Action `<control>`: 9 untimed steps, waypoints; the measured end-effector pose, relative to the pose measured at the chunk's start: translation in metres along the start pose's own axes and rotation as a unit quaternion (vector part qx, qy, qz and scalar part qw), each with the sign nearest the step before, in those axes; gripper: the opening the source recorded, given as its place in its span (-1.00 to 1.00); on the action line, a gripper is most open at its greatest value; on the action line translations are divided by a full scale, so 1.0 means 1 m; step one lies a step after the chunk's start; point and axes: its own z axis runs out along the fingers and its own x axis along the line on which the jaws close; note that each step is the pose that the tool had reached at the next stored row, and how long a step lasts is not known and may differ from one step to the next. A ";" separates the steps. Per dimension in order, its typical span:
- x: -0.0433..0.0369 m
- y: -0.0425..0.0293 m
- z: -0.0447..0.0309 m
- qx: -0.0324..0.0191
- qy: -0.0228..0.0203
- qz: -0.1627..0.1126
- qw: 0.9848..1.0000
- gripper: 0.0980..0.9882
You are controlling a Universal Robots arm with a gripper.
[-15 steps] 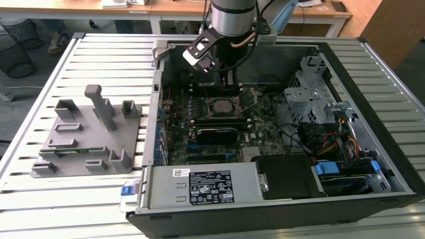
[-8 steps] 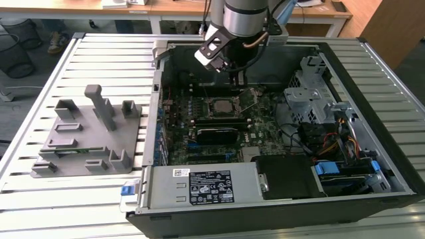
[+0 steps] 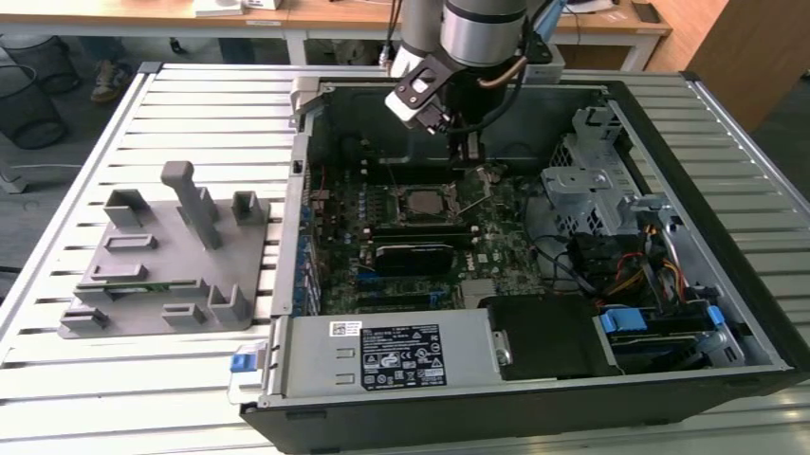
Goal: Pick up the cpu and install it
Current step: 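Close the cpu cover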
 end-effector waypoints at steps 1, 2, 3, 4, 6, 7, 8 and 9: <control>0.0000 0.0012 -0.0004 0.000 0.000 0.000 1.000 -0.98; 0.0001 0.0032 -0.0002 0.000 0.000 0.000 1.000 -0.98; 0.0000 0.0060 -0.0002 0.000 0.000 0.000 1.000 -0.98; 0.0000 0.0094 -0.0001 0.001 0.000 0.000 1.000 -0.98; 0.0001 0.0148 0.0000 0.001 0.000 -0.001 1.000 -0.98; 0.0001 0.0165 0.0001 0.001 0.000 -0.001 1.000 -0.98; 0.0001 0.0180 0.0002 0.001 0.000 -0.003 1.000 -0.98; 0.0001 0.0193 0.0003 0.001 0.000 -0.004 1.000 -0.98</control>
